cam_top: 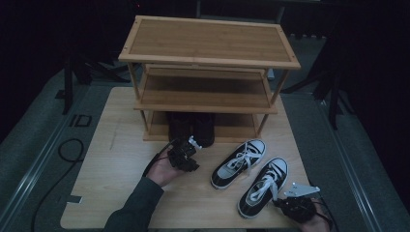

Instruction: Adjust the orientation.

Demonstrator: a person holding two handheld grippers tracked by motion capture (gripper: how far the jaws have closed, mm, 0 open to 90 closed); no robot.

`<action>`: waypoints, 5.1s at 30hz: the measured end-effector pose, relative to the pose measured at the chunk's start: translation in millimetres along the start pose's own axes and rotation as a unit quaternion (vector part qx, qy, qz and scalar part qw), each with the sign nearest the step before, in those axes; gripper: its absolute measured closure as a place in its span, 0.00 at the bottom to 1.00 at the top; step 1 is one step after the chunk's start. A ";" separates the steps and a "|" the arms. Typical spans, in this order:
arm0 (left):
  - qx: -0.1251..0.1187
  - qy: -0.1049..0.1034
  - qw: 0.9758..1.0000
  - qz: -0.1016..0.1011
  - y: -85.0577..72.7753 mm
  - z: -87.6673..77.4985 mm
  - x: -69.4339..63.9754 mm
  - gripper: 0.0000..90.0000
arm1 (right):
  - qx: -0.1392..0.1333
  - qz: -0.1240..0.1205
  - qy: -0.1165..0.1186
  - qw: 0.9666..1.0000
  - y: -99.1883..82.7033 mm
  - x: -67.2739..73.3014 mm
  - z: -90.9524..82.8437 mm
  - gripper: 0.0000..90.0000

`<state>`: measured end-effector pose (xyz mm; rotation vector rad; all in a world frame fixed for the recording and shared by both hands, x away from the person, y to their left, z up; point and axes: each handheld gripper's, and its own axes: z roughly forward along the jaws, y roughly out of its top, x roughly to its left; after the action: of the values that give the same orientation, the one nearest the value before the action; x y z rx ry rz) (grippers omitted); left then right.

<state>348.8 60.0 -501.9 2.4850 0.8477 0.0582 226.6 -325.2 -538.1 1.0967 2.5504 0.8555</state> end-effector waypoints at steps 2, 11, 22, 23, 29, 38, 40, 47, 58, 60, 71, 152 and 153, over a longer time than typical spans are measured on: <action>0.000 0.001 1.000 -0.002 0.4 0.8 0.0 0.84 | -0.002 0.003 0.003 1.000 0.8 -0.3 0.9 1.00; 0.007 -0.001 1.000 0.004 3.8 4.2 0.0 0.84 | -0.006 -0.002 0.005 1.000 4.7 -2.5 4.1 1.00; 0.007 -0.001 1.000 0.010 10.3 8.1 -1.8 0.84 | -0.020 0.028 -0.017 0.999 2.5 -16.8 -2.3 1.00; 0.007 -0.001 1.000 0.010 10.3 8.1 -1.8 0.84 | -0.020 0.028 -0.017 0.999 2.5 -16.8 -2.3 1.00; 0.009 0.000 1.000 0.012 13.4 10.1 -2.2 0.85 | -0.025 0.049 -0.038 0.998 -1.1 -29.4 -4.3 1.00; 0.005 -0.001 1.000 0.013 17.8 14.4 -3.0 0.85 | -0.027 0.039 -0.028 0.998 11.6 -28.9 7.0 1.00; 0.006 -0.001 1.000 0.014 18.2 15.0 -3.0 0.85 | -0.028 0.033 -0.021 0.999 13.9 -27.6 8.7 1.00; 0.009 0.000 1.000 0.018 22.5 17.1 -2.0 0.85 | -0.034 0.031 -0.013 0.999 14.6 -25.1 10.0 1.00; 0.017 -0.001 0.999 0.045 38.7 26.6 -9.3 0.87 | -0.046 0.031 -0.013 0.998 10.3 -28.1 6.0 1.00; -0.007 -0.005 1.000 0.017 39.7 31.9 -13.8 0.89 | -0.047 0.036 -0.020 0.998 8.8 -31.4 2.5 1.00; 0.032 0.004 0.997 0.066 51.1 44.8 -17.0 1.00 | -0.060 0.056 -0.040 0.996 5.4 -45.3 -7.4 0.99; -0.014 -0.013 1.000 0.023 -0.4 1.0 -8.2 0.99 | -0.024 0.053 -0.083 0.995 49.7 -77.8 19.2 0.99; -0.020 -0.009 1.000 0.016 -3.7 -2.7 -3.8 0.99 | -0.024 0.053 -0.083 0.995 49.7 -77.8 19.2 0.99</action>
<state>343.2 61.5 -500.9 2.4580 0.7916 0.0646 317.5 -346.0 -524.9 1.2438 2.3419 0.8092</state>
